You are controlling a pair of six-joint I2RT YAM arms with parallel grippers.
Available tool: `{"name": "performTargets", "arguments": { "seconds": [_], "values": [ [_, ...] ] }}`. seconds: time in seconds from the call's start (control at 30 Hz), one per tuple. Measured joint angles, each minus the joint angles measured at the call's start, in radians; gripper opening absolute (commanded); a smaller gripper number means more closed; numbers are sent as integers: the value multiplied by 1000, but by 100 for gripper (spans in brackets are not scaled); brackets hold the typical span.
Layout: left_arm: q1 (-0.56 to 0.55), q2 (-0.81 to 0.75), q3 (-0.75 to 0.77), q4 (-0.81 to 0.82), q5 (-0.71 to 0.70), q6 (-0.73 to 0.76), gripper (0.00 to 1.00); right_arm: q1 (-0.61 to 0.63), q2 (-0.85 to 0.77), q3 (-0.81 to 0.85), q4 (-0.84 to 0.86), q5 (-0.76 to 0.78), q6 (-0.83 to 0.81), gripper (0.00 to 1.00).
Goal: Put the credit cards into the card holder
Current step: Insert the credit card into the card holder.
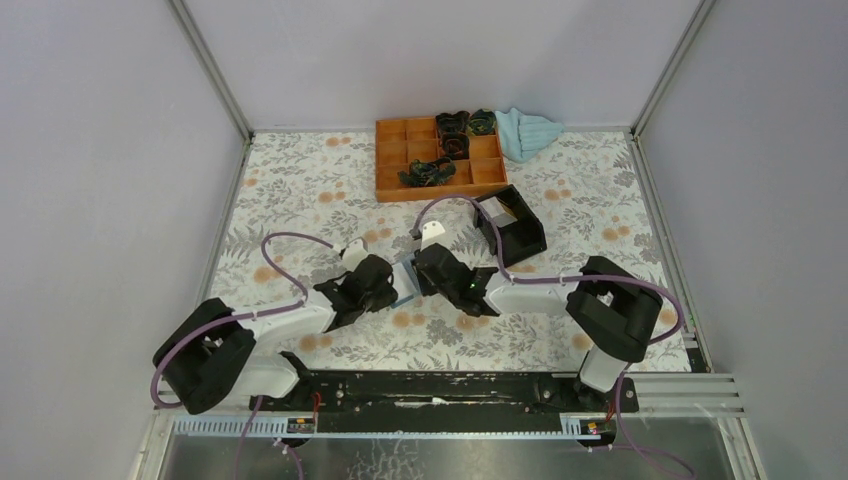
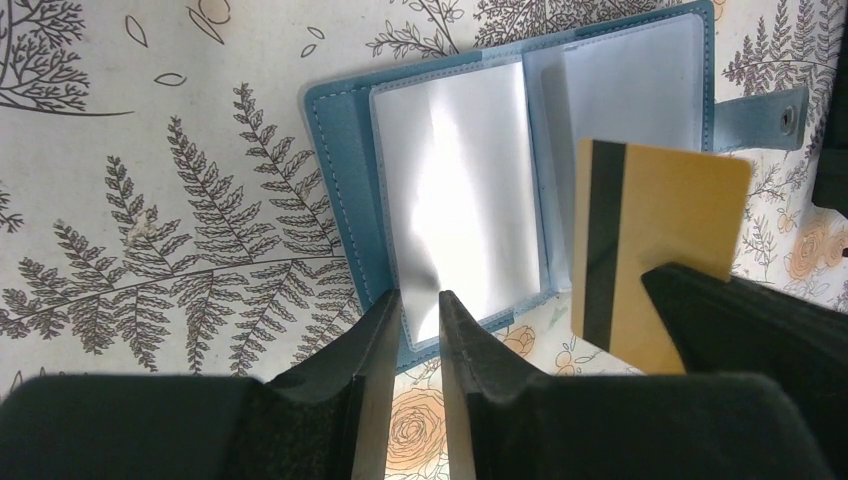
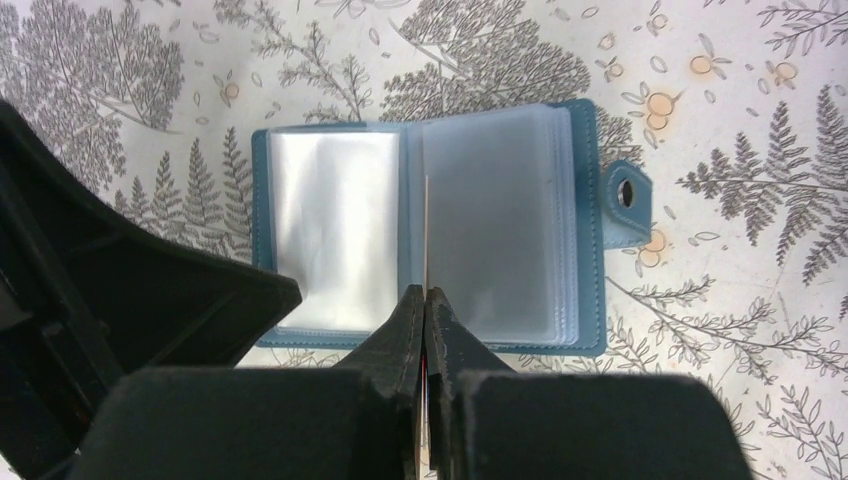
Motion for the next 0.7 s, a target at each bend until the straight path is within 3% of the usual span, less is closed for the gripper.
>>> {"name": "performTargets", "arguments": {
  "seconds": [0.37, 0.7],
  "values": [
    [0, 16, 13, -1, -11, 2, 28, -106, -10, -19, 69, -162, 30, 0],
    [0, 37, 31, -6, -24, 24, 28, -132, 6, -19, 140, -300, 48, 0]
  ]
}}
